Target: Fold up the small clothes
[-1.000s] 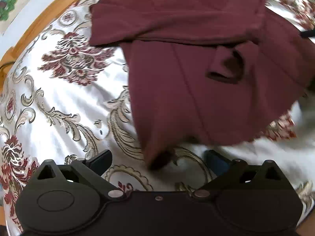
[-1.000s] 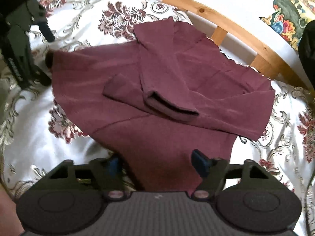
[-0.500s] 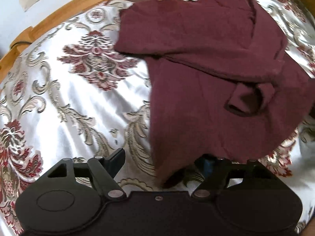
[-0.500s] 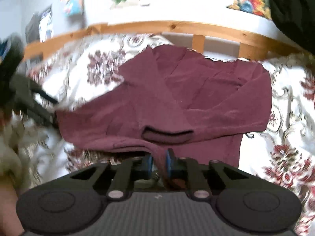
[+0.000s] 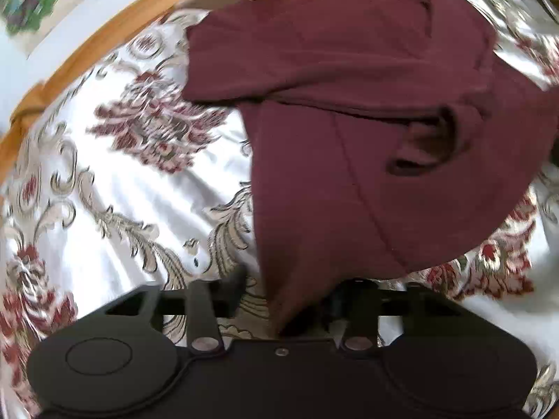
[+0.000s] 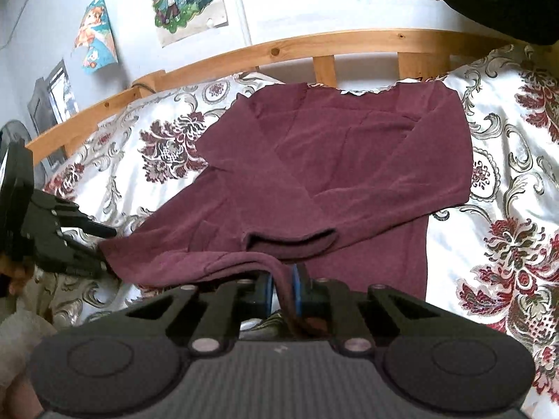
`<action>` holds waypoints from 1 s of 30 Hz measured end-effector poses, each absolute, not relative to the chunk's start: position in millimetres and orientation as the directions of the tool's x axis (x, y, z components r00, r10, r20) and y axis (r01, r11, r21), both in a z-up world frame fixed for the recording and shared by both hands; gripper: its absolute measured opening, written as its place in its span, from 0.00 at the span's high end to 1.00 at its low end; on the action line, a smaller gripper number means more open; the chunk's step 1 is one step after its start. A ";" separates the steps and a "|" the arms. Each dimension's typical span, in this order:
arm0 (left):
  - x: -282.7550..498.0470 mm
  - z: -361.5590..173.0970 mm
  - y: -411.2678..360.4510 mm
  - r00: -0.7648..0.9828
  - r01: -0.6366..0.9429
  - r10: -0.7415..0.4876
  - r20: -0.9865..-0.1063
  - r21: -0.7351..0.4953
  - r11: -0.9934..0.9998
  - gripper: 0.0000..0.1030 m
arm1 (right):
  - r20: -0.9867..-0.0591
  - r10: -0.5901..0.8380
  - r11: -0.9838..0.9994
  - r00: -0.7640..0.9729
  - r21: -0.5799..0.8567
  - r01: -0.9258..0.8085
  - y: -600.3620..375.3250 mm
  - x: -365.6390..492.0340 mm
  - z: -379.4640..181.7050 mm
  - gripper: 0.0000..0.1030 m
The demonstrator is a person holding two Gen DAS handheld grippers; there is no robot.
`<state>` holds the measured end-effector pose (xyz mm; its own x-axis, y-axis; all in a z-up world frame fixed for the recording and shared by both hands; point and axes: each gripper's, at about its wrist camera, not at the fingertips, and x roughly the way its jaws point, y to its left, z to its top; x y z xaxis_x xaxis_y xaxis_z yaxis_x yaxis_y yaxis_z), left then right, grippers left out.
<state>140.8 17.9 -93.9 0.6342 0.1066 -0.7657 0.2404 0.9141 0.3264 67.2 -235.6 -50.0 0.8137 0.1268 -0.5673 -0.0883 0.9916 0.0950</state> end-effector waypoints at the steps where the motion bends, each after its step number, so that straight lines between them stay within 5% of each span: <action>1: 141.8 -92.5 21.9 0.636 0.233 0.090 -0.766 0.302 0.925 0.70 | -0.573 0.115 0.993 0.812 0.074 -0.089 -232.8 67.2 -50.5 0.86; 5: 141.1 -84.4 31.4 0.673 0.215 0.011 -0.739 0.210 0.954 0.90 | -0.614 -0.028 0.989 0.789 -0.133 -0.068 -210.1 69.1 -59.6 0.54; 10: 134.6 -73.5 35.5 0.750 0.195 -0.030 -0.661 0.178 0.965 0.95 | -0.653 -0.156 0.942 0.741 -0.323 -0.087 -185.7 74.4 -76.4 0.41; 11: 132.6 -70.9 35.9 0.765 0.192 -0.035 -0.643 0.176 0.966 0.95 | -0.652 -0.168 0.934 0.739 -0.345 -0.092 -182.3 74.0 -77.9 0.44; 13: 126.5 -64.2 37.7 0.795 0.195 -0.064 -0.603 0.155 0.969 0.96 | -0.639 -0.156 0.925 0.753 -0.361 -0.115 -176.0 69.3 -77.0 0.84; 14: 120.6 -60.2 38.2 0.812 0.194 -0.076 -0.578 0.145 0.970 0.96 | -0.623 -0.147 0.921 0.768 -0.370 -0.124 -172.6 64.8 -74.4 0.94; 21: 71.7 -20.0 44.6 0.892 0.194 -0.135 -0.432 0.095 0.976 0.96 | -0.450 -0.179 0.848 0.875 -0.522 -0.095 -149.9 14.5 -40.4 0.94; 30: -0.9 30.2 63.1 0.850 0.293 -0.320 -0.417 -0.130 0.947 0.96 | -0.454 -0.090 0.864 0.886 -0.478 -0.157 -135.4 -71.1 29.3 0.94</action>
